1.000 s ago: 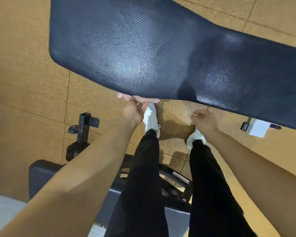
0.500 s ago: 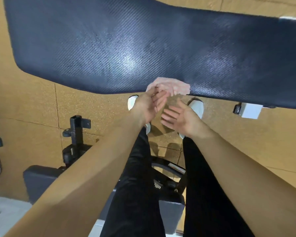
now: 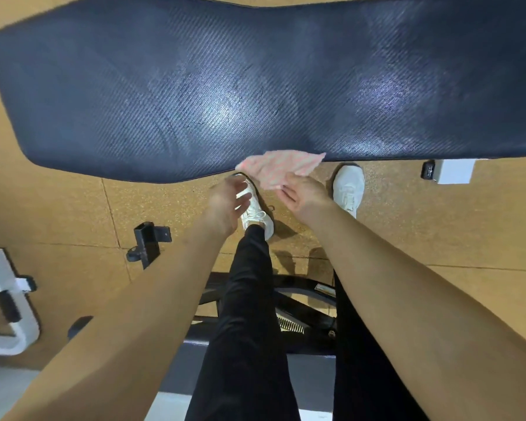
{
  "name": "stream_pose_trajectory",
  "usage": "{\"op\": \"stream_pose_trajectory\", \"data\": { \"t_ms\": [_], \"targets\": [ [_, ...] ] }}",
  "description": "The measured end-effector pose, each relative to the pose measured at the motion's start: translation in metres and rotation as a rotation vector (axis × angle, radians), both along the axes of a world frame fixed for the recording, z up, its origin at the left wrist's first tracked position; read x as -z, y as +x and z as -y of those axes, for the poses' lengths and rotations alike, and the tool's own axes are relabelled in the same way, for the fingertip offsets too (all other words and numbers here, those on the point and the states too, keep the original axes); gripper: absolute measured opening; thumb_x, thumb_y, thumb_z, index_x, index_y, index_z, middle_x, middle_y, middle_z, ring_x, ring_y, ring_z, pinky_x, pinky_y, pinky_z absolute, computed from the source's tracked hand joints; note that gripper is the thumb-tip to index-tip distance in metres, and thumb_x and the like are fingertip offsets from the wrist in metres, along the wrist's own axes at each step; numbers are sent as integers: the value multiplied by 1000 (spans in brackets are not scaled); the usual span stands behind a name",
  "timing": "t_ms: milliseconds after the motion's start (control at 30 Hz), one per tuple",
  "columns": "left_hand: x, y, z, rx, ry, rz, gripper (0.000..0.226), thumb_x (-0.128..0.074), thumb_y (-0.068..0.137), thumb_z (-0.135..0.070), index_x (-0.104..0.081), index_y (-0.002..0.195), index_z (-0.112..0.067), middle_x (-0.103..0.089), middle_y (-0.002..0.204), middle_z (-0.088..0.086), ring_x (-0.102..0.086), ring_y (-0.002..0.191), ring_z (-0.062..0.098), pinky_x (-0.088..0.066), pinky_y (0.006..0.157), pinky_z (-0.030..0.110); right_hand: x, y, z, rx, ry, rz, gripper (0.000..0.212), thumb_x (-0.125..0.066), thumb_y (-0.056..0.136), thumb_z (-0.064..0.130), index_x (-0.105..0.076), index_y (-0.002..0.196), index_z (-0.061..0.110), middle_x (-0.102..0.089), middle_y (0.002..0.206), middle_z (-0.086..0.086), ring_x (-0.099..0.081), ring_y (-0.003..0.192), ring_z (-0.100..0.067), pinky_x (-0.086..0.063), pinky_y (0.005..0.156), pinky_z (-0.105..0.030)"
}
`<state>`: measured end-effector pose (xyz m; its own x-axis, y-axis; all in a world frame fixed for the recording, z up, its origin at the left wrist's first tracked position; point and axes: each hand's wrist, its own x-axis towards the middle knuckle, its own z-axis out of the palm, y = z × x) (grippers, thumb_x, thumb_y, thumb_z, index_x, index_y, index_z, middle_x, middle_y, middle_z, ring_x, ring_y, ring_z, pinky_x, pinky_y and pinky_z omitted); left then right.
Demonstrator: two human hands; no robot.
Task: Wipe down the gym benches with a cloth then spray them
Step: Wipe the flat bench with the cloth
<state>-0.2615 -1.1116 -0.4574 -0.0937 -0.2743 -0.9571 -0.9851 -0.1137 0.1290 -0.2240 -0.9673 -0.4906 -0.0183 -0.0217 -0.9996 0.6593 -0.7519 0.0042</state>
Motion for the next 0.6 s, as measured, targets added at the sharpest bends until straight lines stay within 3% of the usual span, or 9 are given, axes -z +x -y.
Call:
{"op": "stream_pose_trajectory", "data": {
  "t_ms": [67,133,200,300,400,500,600],
  "targets": [
    [5,-7,6,-112,-32,-55,30,-53,105,-21,-59,130,-6,-65,132,9,-67,112,24,-56,97,32,4,8,-1,58,2,15,21,-60,99,3,-59,119,3,-63,131,-17,-64,116,-26,-58,94,-34],
    [7,-15,10,-273,70,-61,43,-51,107,-25,-49,143,-2,-58,143,13,-64,113,23,-52,106,34,3,12,0,247,-70,-33,16,-64,98,9,-61,113,5,-63,131,-17,-60,123,-31,-55,102,-44],
    [9,-18,15,-379,150,-47,48,-52,107,-26,-45,147,0,-56,144,17,-64,114,24,-55,102,33,2,7,4,394,-144,-116,30,-68,97,21,-58,124,10,-64,132,-15,-58,125,-39,-53,101,-55],
    [12,-16,23,-389,207,-29,44,-51,107,-28,-52,143,-2,-63,136,14,-64,119,24,-58,92,30,3,-6,17,433,-161,-144,39,-65,99,19,-52,136,16,-57,140,-14,-55,127,-44,-52,99,-61],
    [17,-16,29,-278,195,-14,45,-52,106,-35,-57,135,-1,-68,128,10,-66,117,21,-57,88,28,11,-2,21,315,-77,-140,24,-65,99,19,-60,122,18,-61,136,-11,-59,126,-34,-51,103,-55],
    [22,-10,34,-120,139,-49,35,-54,106,-34,-62,124,-5,-72,124,8,-69,113,22,-57,93,31,16,22,14,156,-42,-114,36,-72,93,19,-61,127,20,-63,133,-6,-64,119,-28,-56,98,-49],
    [29,4,40,-33,69,-104,23,-56,105,-29,-64,116,-11,-74,121,5,-70,112,22,-57,99,34,21,42,3,-79,71,-38,30,-70,94,13,-65,123,20,-67,124,-4,-68,108,-19,-61,90,-39]
  ]
}}
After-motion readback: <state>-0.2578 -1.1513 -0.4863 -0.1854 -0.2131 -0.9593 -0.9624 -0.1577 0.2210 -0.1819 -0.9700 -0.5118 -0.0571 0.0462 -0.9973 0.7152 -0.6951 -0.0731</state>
